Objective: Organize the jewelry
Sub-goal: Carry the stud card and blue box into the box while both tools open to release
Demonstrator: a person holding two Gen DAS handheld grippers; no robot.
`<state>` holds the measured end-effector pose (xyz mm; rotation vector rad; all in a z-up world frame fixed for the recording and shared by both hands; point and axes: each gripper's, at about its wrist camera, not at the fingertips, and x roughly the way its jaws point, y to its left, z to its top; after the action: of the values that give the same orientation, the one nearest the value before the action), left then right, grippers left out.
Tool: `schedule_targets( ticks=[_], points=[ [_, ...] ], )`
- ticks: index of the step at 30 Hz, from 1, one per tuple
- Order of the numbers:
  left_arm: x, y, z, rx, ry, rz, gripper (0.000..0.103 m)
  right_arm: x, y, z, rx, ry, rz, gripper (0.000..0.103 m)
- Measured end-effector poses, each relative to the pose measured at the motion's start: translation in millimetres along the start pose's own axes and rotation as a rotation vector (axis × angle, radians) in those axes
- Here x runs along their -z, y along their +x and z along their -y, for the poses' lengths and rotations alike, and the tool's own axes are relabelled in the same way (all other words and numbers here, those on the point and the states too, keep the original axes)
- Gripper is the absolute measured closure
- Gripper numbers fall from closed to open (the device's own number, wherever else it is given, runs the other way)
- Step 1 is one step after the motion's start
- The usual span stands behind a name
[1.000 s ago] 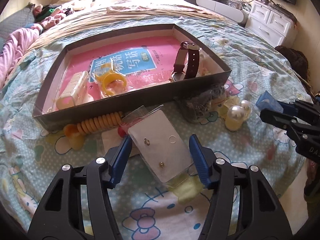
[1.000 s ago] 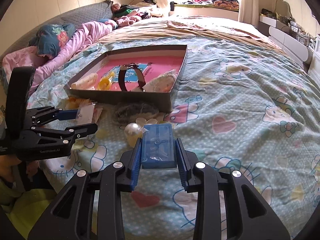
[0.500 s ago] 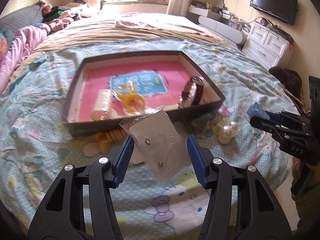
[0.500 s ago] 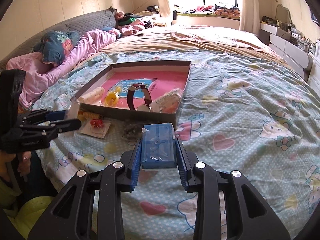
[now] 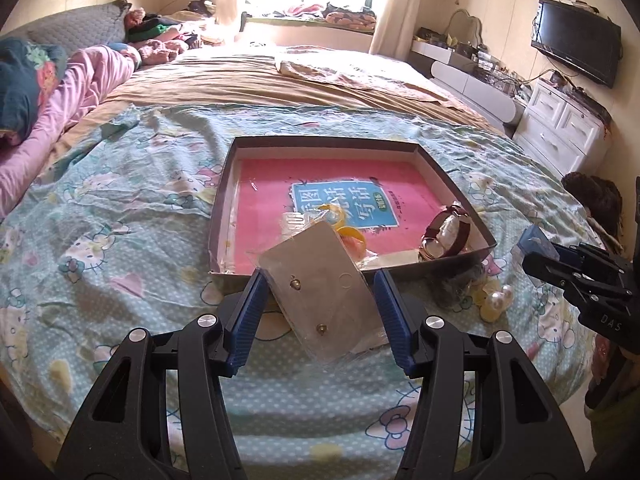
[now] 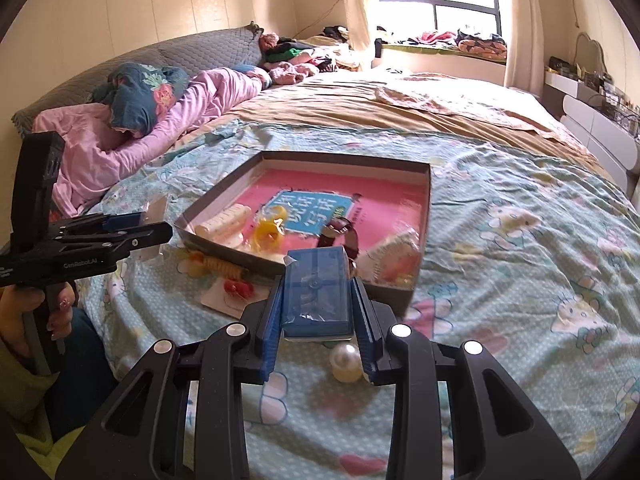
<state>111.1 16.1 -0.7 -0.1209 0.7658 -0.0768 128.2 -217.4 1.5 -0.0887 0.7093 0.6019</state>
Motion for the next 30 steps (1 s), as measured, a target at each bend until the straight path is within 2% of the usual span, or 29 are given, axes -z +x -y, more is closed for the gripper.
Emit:
schedule_targets(
  ticks=[15, 23, 30],
  points=[
    [-15.3, 15.1, -26.8, -0.037, -0.037, 0.020, 0.056, -28.2, 36.1, -23.3, -0.020, -0.057, 0.014, 0.072],
    [-24.4, 35.9, -36.1, -0.058, -0.041, -0.002, 0.056, -33.7, 60.5, -33.1, -0.026, -0.086, -0.010, 0.072],
    [-29.7, 54.1, -38.8, -0.067, -0.029, -0.033, 0.056, -33.5, 82.6, -26.1, -0.001, -0.088, -0.044, 0.072]
  ],
)
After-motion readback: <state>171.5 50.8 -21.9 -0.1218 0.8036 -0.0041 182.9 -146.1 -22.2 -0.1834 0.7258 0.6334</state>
